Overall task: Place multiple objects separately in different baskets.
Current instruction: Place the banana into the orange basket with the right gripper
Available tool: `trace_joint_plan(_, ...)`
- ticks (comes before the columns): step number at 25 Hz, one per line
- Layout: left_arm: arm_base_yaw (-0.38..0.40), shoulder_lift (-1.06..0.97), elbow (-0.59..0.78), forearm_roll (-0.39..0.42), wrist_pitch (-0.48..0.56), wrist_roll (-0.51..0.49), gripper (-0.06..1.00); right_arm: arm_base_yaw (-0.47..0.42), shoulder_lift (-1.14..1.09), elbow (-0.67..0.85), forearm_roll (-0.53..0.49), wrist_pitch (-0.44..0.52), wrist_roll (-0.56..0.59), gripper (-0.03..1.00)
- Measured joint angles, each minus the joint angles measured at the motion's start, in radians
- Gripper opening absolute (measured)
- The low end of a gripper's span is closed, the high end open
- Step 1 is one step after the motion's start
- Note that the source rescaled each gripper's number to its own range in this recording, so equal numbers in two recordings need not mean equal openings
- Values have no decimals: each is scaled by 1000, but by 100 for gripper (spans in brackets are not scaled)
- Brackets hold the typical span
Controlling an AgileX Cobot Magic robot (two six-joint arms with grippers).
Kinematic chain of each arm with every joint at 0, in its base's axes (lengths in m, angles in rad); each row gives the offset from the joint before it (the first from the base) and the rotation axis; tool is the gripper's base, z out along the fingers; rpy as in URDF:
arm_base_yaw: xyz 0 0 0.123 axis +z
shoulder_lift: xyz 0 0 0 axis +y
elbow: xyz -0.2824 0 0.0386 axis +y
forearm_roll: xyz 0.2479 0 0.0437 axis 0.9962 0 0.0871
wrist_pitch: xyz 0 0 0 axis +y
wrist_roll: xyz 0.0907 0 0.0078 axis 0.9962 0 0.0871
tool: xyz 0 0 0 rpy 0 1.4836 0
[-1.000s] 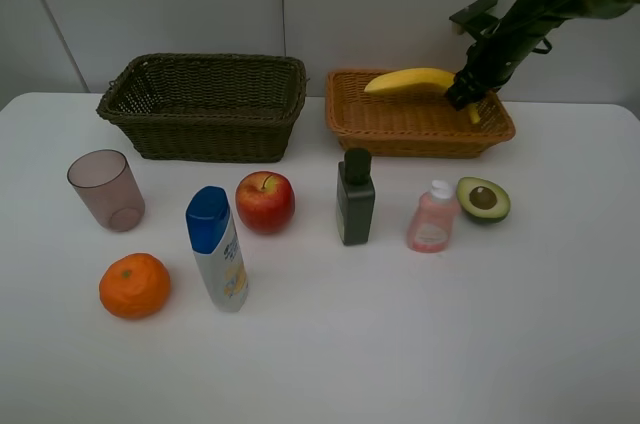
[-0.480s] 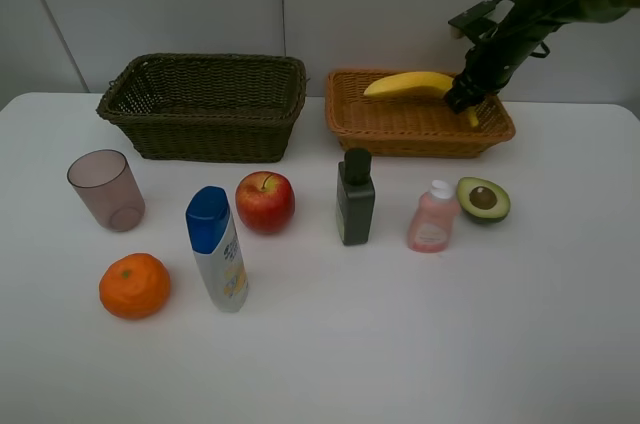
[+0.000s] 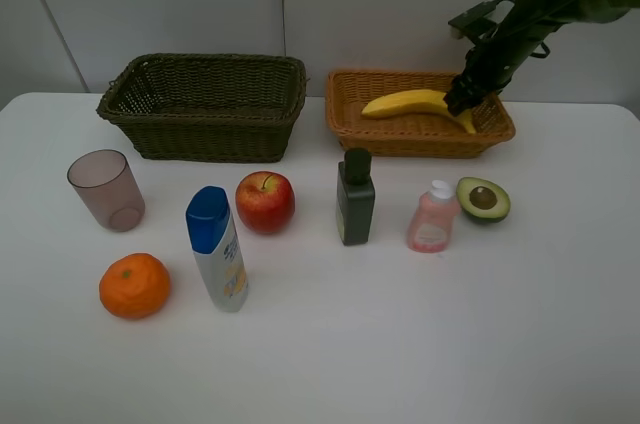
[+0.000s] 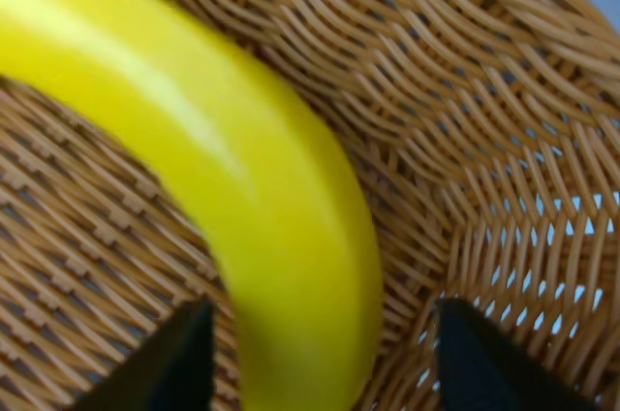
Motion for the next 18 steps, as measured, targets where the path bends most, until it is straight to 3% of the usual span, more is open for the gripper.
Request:
trace_joint_plan(8, 0, 0, 0, 0, 0, 0, 100, 0, 0, 0, 0, -1, -2, 58)
trace_joint_plan(18, 0, 0, 0, 0, 0, 0, 100, 0, 0, 0, 0, 2, -2, 64)
